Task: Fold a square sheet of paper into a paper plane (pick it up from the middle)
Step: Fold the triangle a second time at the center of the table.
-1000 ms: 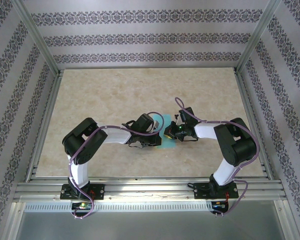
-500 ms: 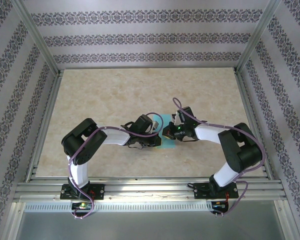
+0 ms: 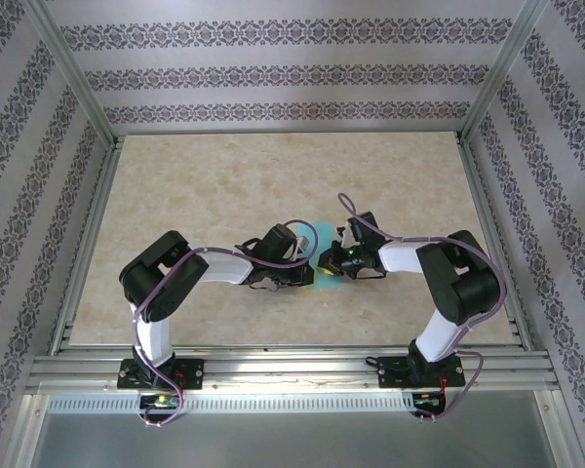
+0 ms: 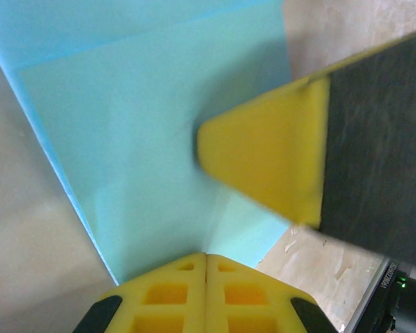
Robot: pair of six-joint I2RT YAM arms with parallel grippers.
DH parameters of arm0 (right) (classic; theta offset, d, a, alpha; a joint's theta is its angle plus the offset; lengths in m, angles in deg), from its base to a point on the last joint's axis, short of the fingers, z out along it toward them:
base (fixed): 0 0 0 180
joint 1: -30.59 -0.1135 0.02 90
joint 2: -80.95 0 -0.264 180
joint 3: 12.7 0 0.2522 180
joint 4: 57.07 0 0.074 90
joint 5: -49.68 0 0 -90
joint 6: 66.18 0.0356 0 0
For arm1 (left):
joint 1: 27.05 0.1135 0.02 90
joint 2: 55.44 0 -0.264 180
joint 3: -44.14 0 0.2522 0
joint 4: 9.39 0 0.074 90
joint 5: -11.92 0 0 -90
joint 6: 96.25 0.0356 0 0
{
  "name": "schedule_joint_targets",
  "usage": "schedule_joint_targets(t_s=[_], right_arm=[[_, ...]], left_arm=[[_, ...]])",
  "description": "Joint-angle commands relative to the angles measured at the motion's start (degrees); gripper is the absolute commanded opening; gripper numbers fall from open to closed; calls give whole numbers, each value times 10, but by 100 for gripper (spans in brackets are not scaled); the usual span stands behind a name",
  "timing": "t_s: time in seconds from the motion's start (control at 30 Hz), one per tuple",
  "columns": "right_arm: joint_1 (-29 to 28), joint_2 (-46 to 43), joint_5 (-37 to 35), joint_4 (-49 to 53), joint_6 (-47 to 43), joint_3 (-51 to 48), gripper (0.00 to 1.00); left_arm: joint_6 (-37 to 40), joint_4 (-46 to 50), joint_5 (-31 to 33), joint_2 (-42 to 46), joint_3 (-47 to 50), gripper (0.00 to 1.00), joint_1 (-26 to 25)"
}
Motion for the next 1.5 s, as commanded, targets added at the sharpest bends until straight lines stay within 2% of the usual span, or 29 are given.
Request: schedule_joint_targets(t_s=[0.0,0.2,0.47,0.7,0.9,1.13,1.47], right_arm=[[42,18,-80,28,-3,16,0],[74,31,-109,66,-27,49,0],[89,-11,-69,71,-55,62,0],[47,-67,-70,62,-43,36,0],[9,-30,-47,51,-36,30,0],[18,23,-72,75,-49,40,0],[17,28,-82,90,-53,35,0]], left_arm=[[9,69,28,-11,32,0,5],[8,63,27,-7,39,0,5],[8,54,22,-4,43,0,5],[13,53,19,3,42,0,5],[16,49,15,5,40,0,5],[14,43,10,6,33,0,5],[13,43,12,44,-22,0,5]])
